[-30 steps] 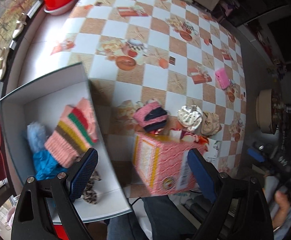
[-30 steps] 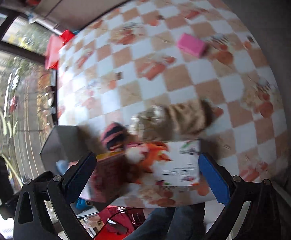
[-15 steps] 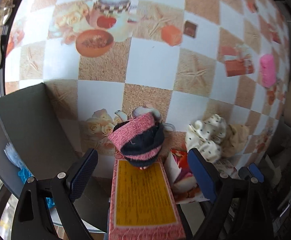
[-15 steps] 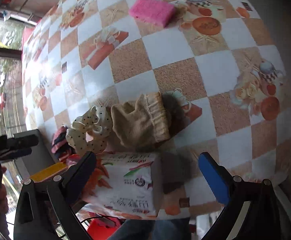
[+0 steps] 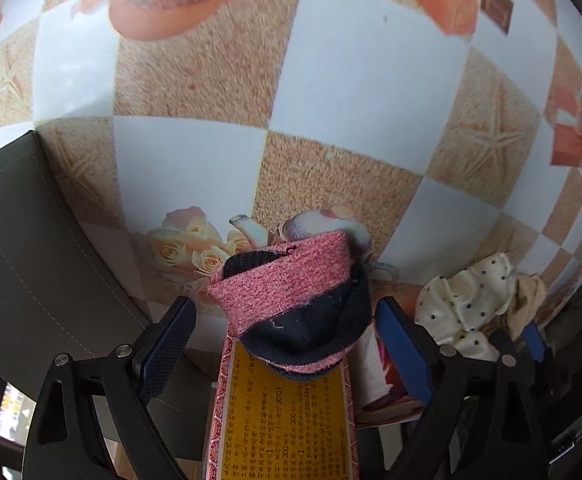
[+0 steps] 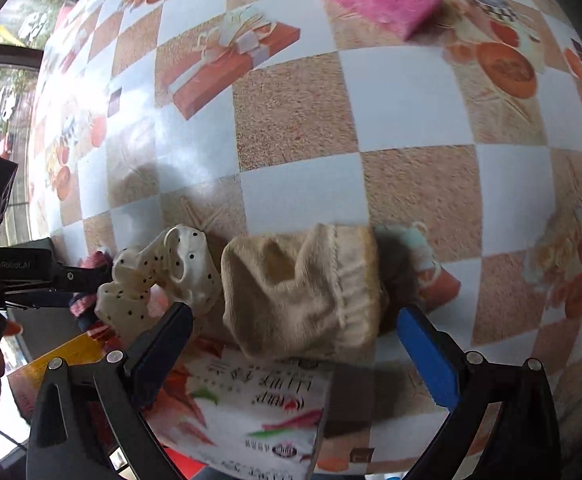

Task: Organize soft objects
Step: 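Grasp the pink-black headband with the left tool while the right tool grasps the beige sock, then lift the headband and beige sock and carry them toward the white box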

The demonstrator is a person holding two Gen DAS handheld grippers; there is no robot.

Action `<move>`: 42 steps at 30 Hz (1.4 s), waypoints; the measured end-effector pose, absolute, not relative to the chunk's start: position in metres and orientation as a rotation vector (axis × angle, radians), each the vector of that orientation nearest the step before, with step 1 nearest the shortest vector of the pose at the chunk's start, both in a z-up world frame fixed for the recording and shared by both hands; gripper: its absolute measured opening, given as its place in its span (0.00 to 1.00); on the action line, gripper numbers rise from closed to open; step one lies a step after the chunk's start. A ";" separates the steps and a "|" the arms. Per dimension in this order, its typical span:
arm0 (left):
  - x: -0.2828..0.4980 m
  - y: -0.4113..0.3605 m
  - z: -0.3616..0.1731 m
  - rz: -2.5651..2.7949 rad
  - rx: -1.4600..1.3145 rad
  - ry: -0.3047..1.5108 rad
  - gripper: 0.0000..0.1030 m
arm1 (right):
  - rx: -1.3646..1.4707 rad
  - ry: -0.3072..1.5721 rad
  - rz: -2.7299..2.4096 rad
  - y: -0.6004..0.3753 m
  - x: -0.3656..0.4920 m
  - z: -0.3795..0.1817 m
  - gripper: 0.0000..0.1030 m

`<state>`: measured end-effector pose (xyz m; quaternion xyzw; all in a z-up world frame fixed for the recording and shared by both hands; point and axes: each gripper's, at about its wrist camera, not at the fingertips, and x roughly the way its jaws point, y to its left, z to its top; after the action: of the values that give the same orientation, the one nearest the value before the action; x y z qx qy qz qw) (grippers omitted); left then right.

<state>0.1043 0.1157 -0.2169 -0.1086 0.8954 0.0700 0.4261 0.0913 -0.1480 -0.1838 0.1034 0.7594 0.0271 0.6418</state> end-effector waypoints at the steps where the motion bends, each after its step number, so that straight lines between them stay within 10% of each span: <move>1: 0.102 0.115 -0.220 0.176 -0.262 2.252 0.90 | 0.226 1.735 0.069 -0.146 0.092 -0.186 1.00; 5: 0.098 0.113 -0.229 0.169 -0.254 2.286 0.90 | 0.185 1.736 0.069 -0.140 0.094 -0.190 1.00; 9: 0.097 0.106 -0.236 0.132 -0.220 2.302 0.89 | 0.176 1.739 0.062 -0.140 0.092 -0.191 0.62; 12: 0.097 0.100 -0.233 0.112 -0.212 2.281 0.70 | 0.200 1.729 0.073 -0.147 0.091 -0.186 0.43; 19: 0.097 0.101 -0.212 0.045 -0.251 2.179 0.34 | 0.256 1.686 0.082 -0.167 0.086 -0.164 0.41; 42: 0.097 0.044 -0.083 -0.207 -0.071 1.679 0.34 | 0.320 1.582 0.003 -0.206 0.049 -0.096 0.41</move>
<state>0.0969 0.0439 -0.0831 -0.0312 0.7427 -0.0917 0.6626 0.0491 -0.2064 -0.0962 0.1432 0.7078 0.0013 0.6917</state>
